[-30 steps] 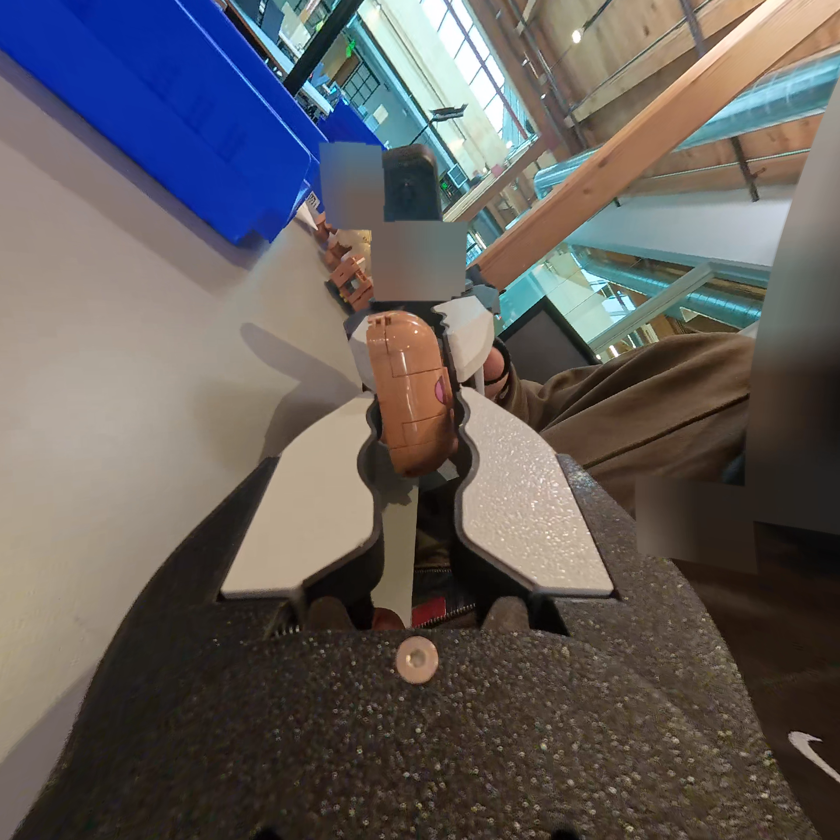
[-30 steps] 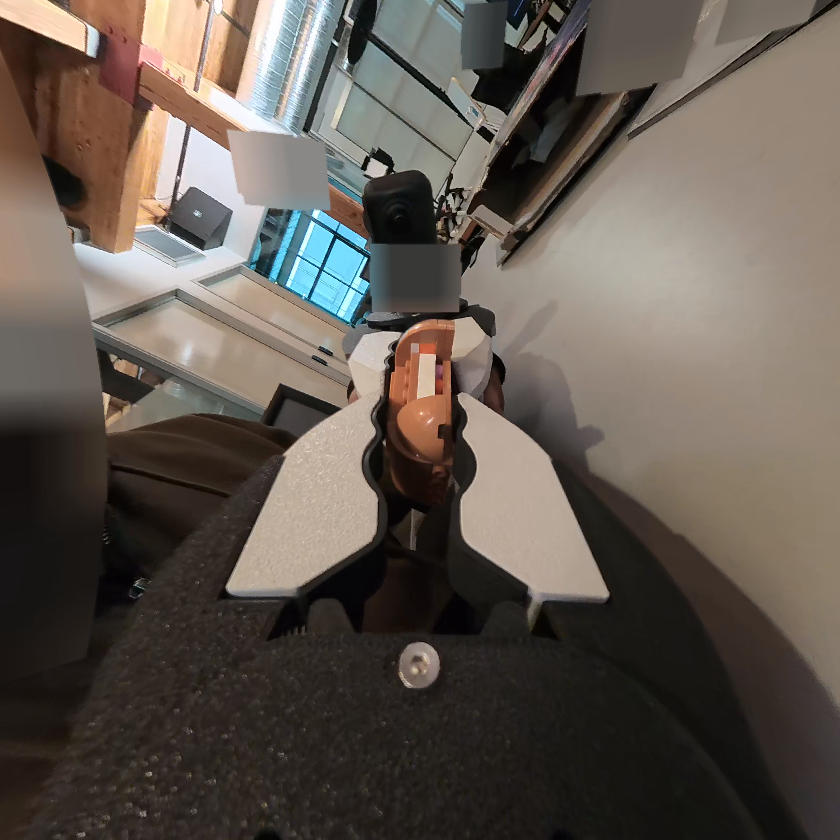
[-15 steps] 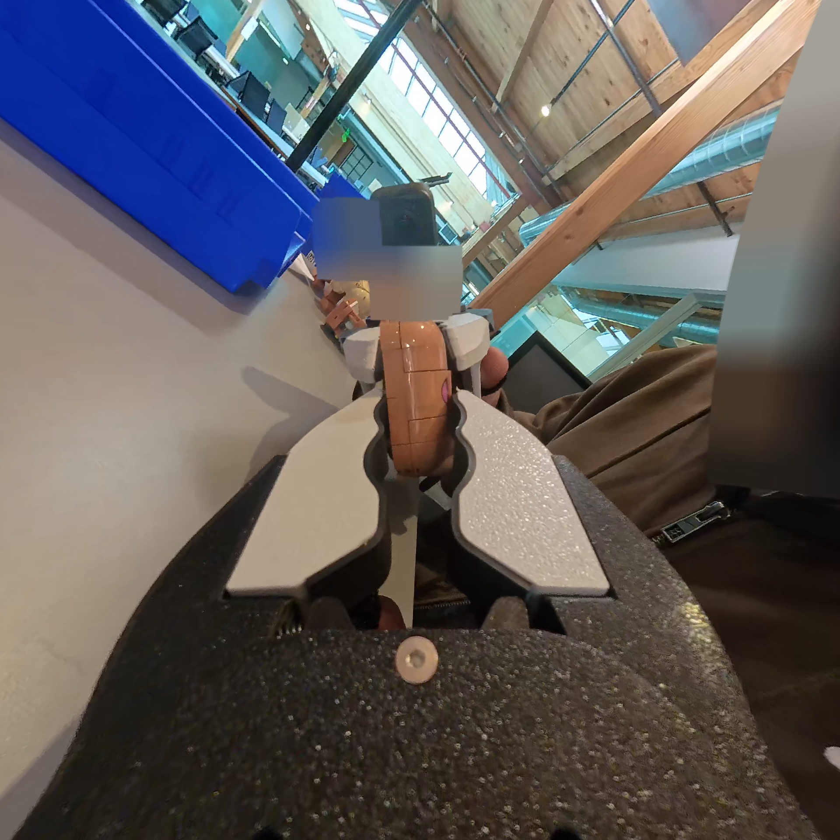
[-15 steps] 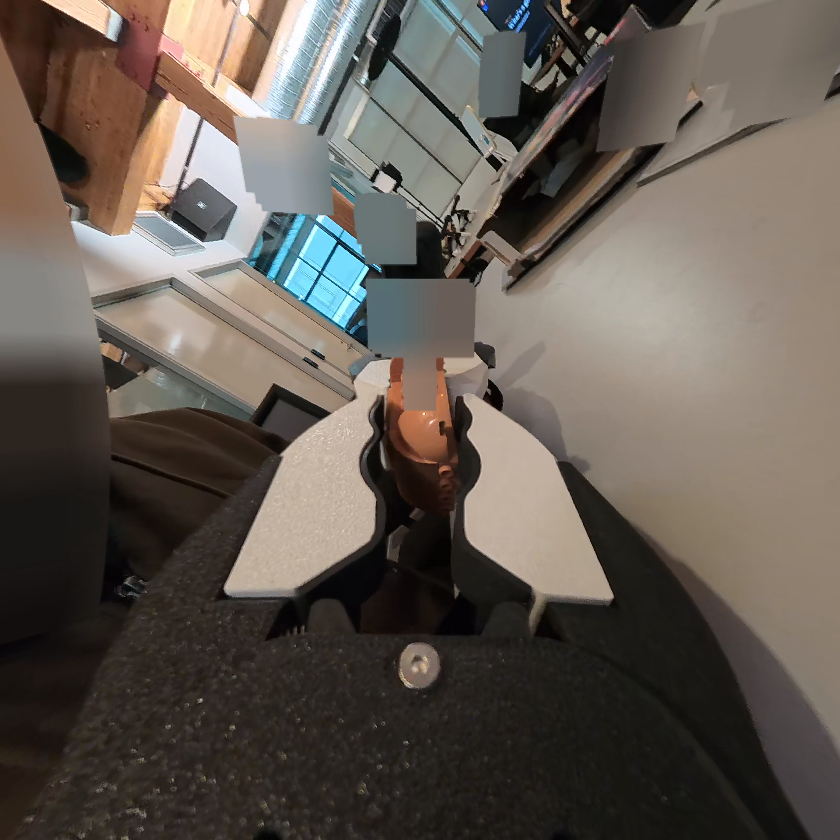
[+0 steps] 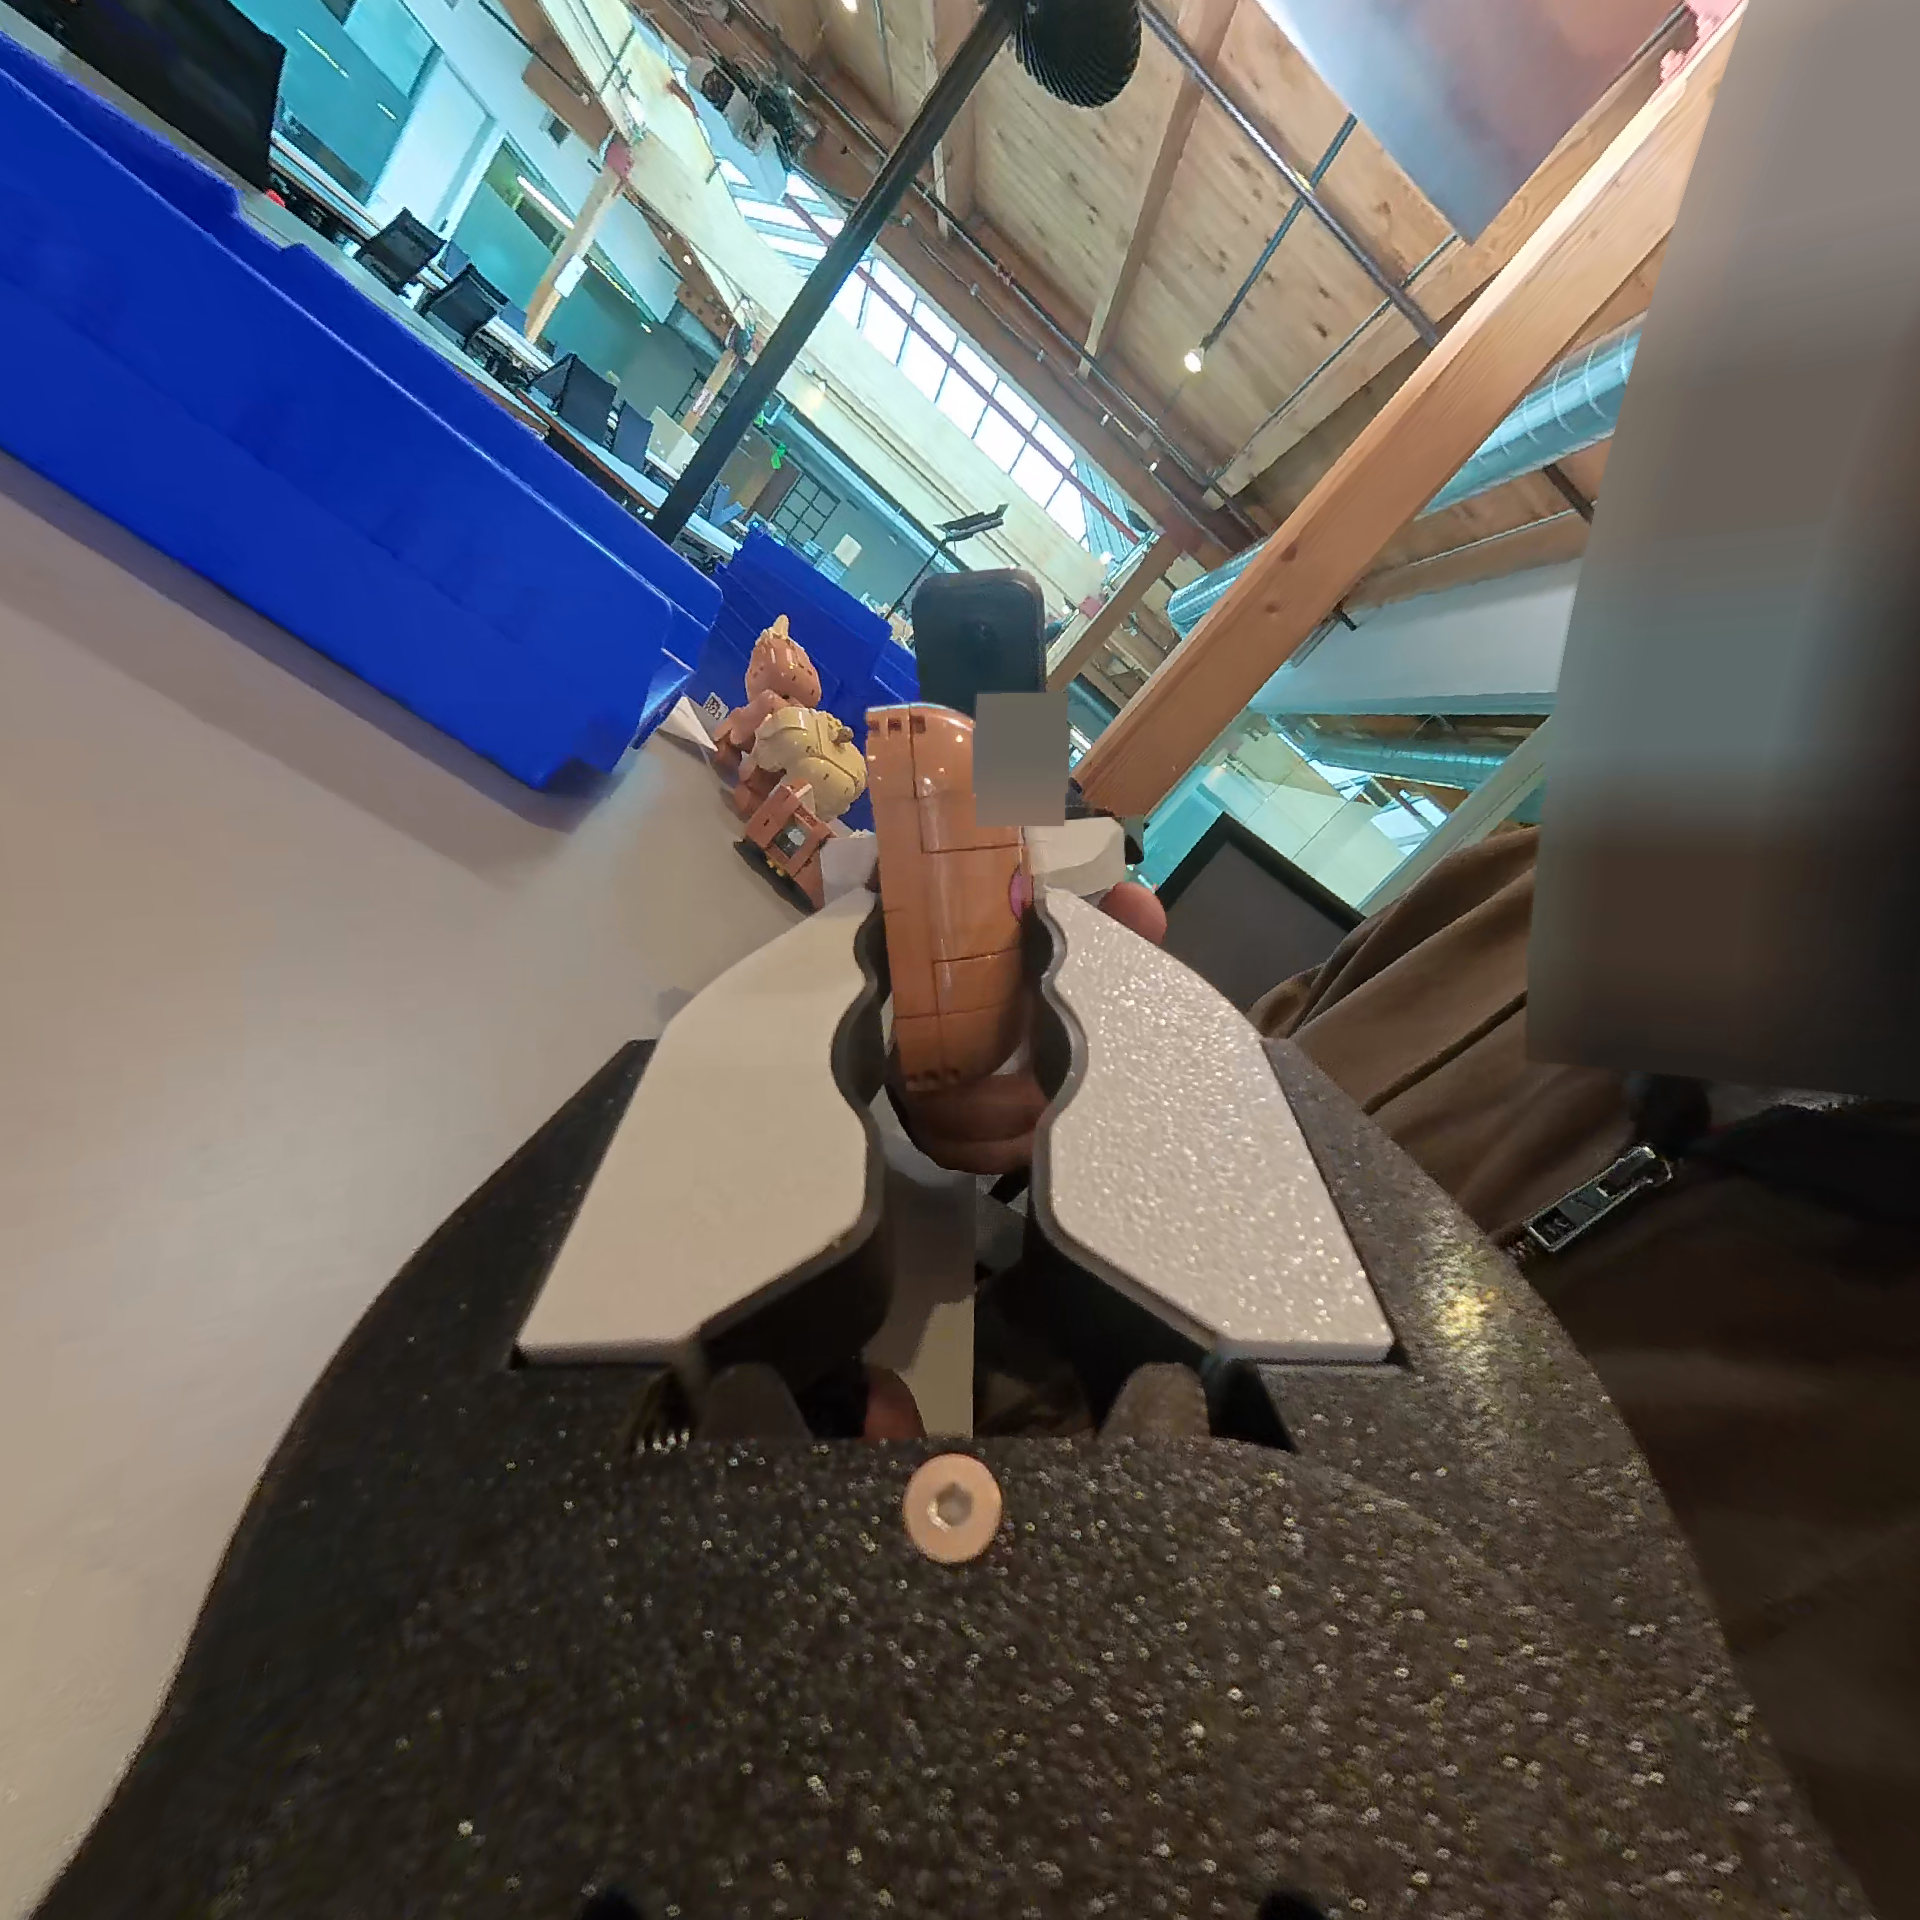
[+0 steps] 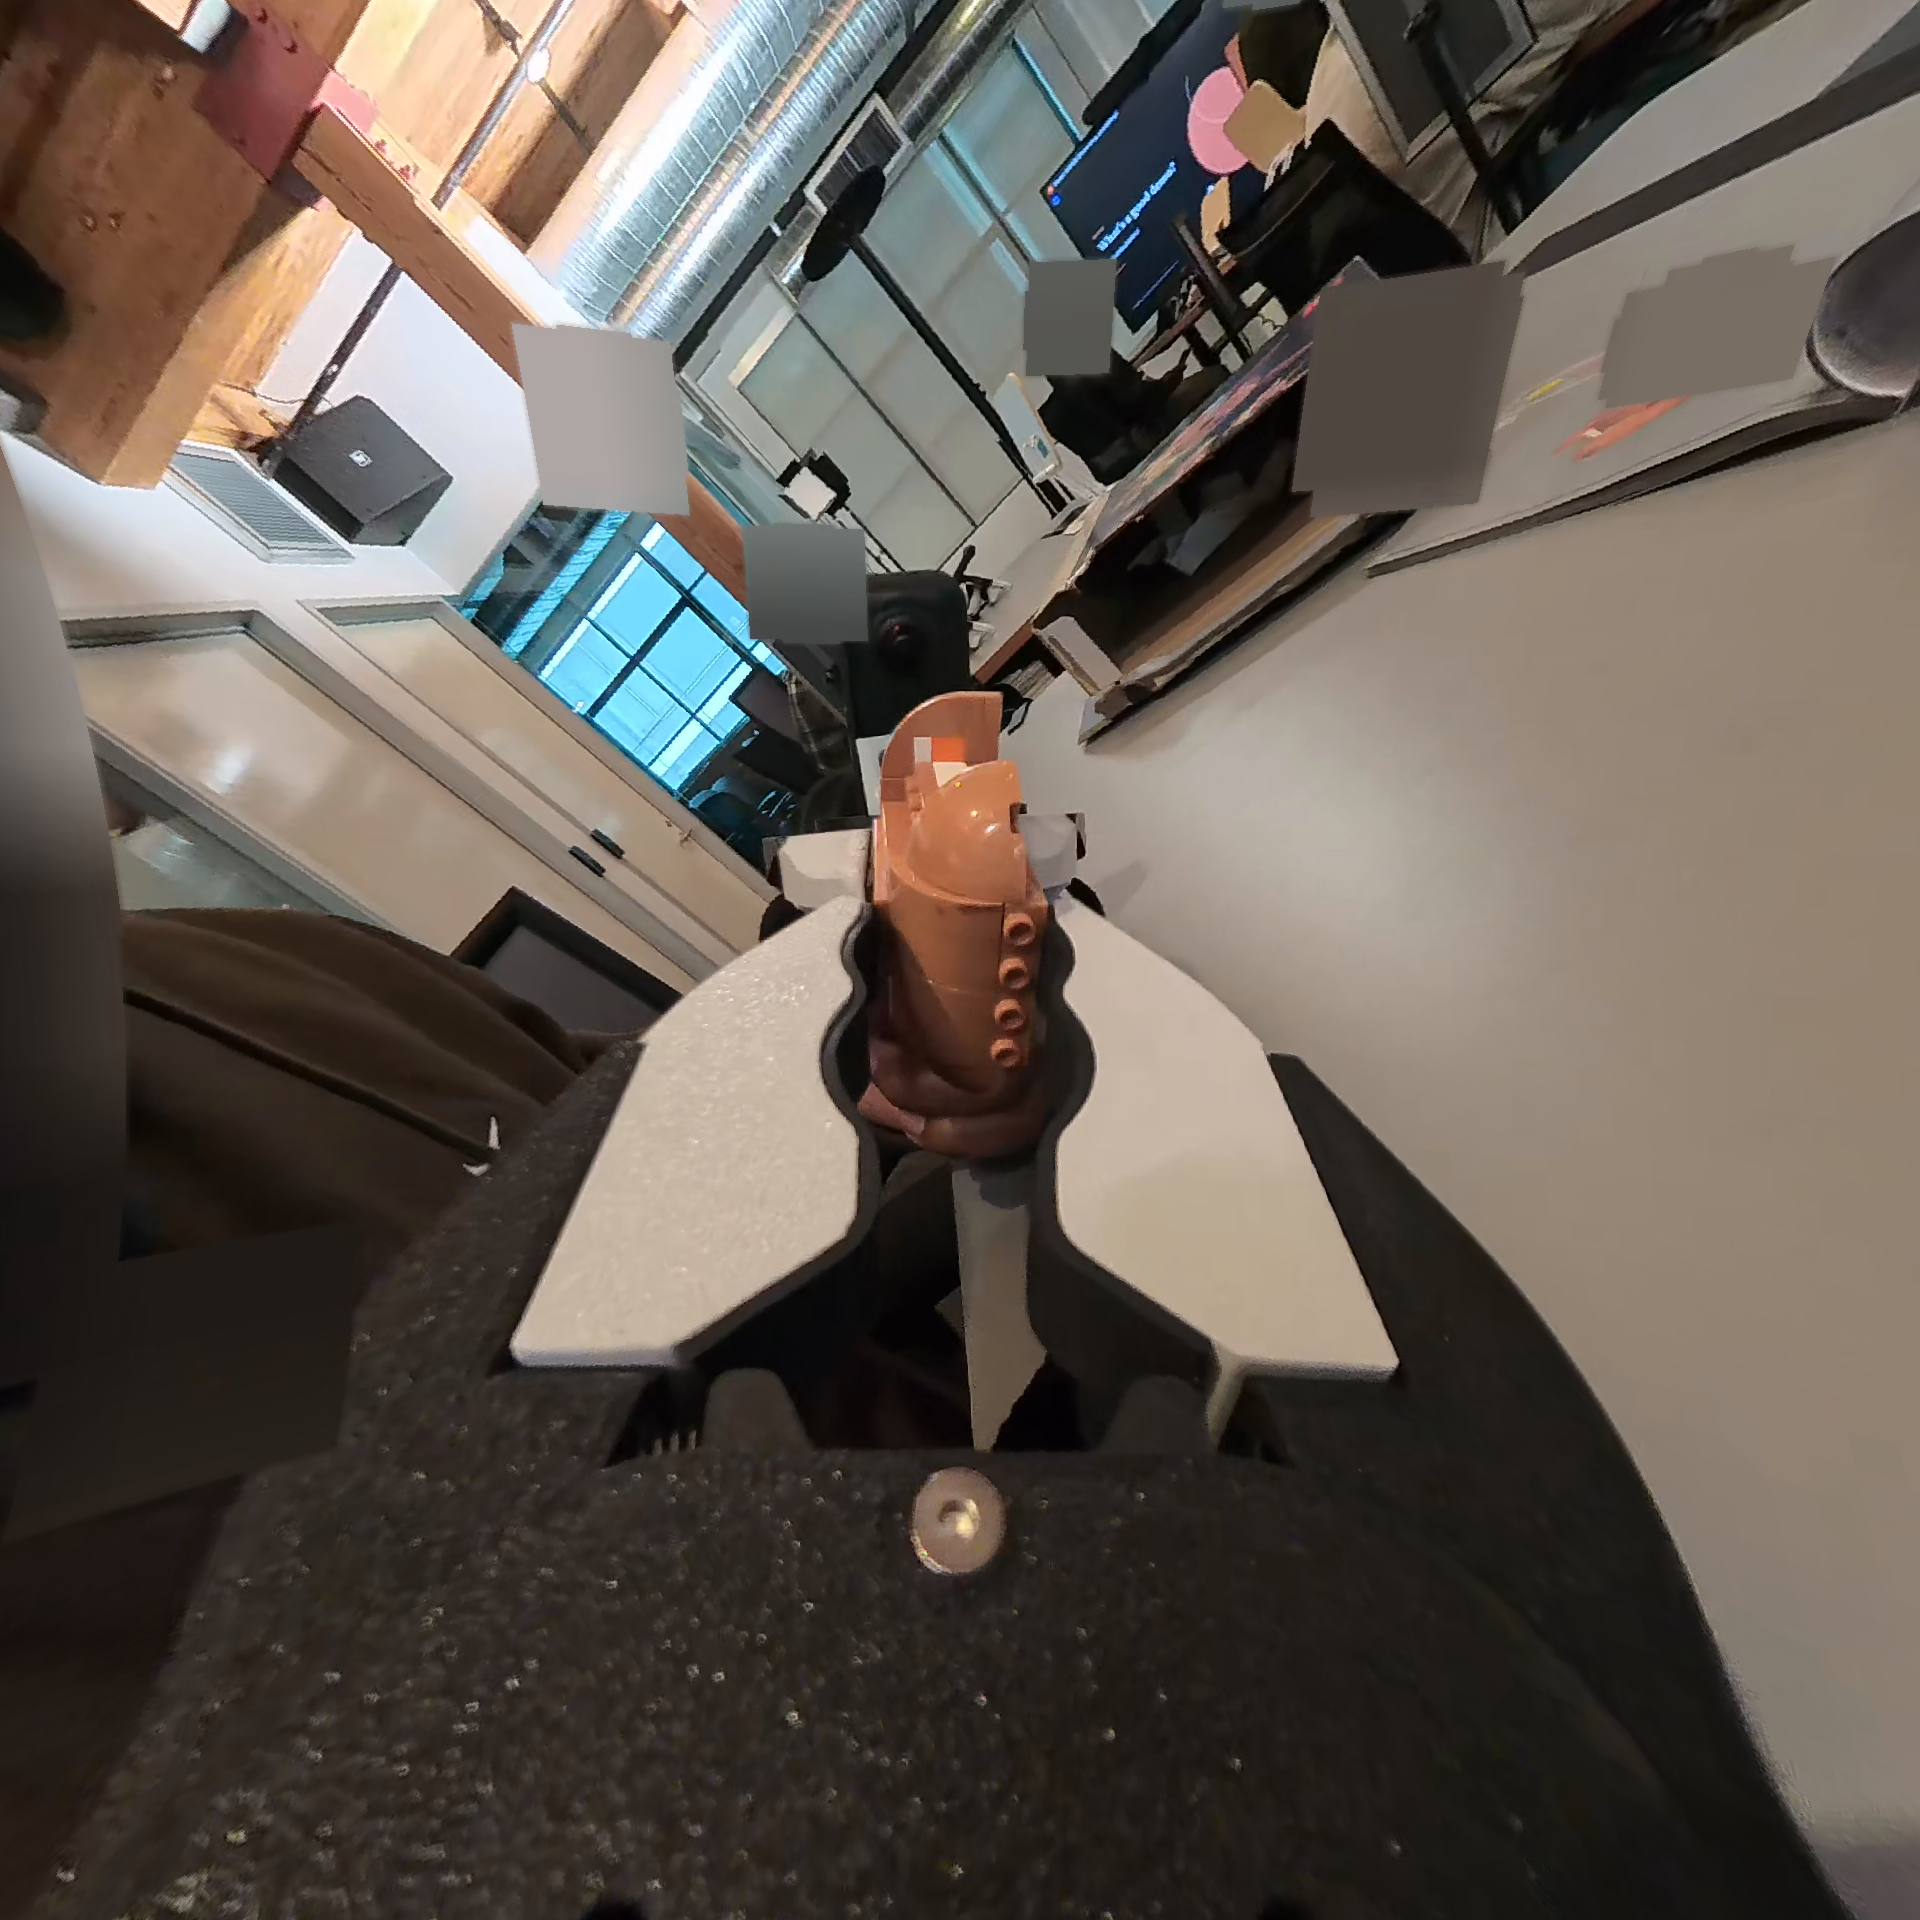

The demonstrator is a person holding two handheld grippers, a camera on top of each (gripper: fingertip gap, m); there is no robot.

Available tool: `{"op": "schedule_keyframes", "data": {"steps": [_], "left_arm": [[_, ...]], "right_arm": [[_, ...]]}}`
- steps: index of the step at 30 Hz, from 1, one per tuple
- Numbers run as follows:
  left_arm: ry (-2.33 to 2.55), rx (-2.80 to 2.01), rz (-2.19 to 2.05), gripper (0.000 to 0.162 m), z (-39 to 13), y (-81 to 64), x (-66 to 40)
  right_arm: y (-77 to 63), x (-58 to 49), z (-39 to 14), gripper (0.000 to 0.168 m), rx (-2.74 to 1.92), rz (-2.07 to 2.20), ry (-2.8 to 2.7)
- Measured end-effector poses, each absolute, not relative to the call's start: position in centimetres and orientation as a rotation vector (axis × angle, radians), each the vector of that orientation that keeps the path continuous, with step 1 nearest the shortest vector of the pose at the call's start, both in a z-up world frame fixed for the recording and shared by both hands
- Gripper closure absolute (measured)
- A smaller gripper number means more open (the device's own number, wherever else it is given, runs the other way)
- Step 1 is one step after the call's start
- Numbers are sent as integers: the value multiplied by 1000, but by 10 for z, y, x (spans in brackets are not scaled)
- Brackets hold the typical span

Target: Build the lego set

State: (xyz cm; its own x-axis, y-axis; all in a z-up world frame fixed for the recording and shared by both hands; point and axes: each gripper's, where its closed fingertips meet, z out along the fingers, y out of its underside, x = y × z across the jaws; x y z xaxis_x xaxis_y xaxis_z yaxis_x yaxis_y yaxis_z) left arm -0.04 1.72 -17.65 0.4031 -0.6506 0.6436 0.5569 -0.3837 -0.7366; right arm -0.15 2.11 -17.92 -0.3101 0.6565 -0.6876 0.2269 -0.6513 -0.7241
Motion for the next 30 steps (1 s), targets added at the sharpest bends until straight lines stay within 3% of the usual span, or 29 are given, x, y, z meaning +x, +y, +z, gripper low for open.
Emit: {"op": "schedule_keyframes", "data": {"steps": [30], "left_arm": [[106,-1508,-1297,137,-180,16,11]], "right_arm": [[22,9,-179,143,-1570,2036,-1110]]}}
